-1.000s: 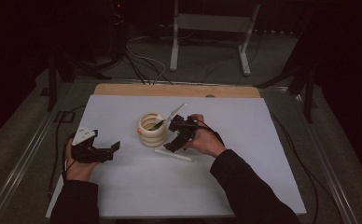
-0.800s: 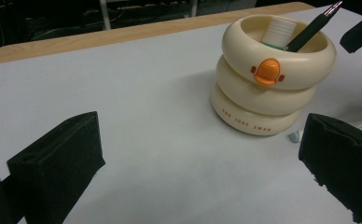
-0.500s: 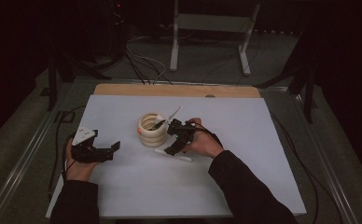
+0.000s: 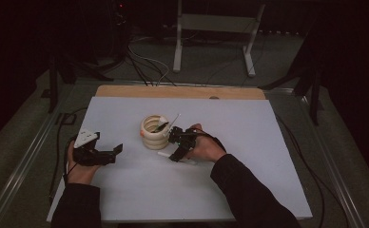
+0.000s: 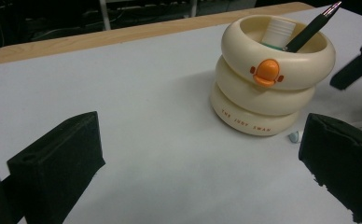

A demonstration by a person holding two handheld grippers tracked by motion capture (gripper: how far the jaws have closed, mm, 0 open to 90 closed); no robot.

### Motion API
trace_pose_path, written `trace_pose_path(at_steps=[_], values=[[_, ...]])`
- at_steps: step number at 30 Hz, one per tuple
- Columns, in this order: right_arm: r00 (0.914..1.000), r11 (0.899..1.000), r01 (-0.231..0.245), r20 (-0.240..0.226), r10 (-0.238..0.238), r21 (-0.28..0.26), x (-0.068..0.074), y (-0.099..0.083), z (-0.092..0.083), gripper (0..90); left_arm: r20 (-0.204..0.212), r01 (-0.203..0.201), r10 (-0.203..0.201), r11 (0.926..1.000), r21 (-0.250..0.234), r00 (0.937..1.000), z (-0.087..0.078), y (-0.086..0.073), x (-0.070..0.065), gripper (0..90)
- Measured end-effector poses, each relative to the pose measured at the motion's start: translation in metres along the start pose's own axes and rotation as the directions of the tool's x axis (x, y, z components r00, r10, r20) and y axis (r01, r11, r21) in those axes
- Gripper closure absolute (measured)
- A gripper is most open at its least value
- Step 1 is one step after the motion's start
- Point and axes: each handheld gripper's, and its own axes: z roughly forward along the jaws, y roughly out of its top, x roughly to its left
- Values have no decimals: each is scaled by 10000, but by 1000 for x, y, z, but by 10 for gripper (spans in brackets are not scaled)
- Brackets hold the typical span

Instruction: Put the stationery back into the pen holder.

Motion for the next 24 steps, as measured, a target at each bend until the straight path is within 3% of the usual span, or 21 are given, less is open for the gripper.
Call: trace_pose_path(at_steps=[12, 16, 18, 24], values=[[9979, 9961, 570, -336, -549, 673, 3, 0, 13, 595, 9, -21, 21, 10000, 50, 10000, 1, 0, -1, 2], [9956, 9888, 908, -337, -874, 1184, 5, 1, 24, 692, 15, -28, 28, 10000, 62, 10000, 1, 0, 0, 2], [9951, 9881, 969, -300, -940, 1195, 6, 1, 23, 782, -1, -4, 4, 10000, 70, 10000, 1, -1, 0, 1], [9940, 9891, 1058, -379, -1024, 1025, 7, -1, 21, 790, -7, 6, -6, 10000, 57, 10000, 1, -1, 0, 1]])
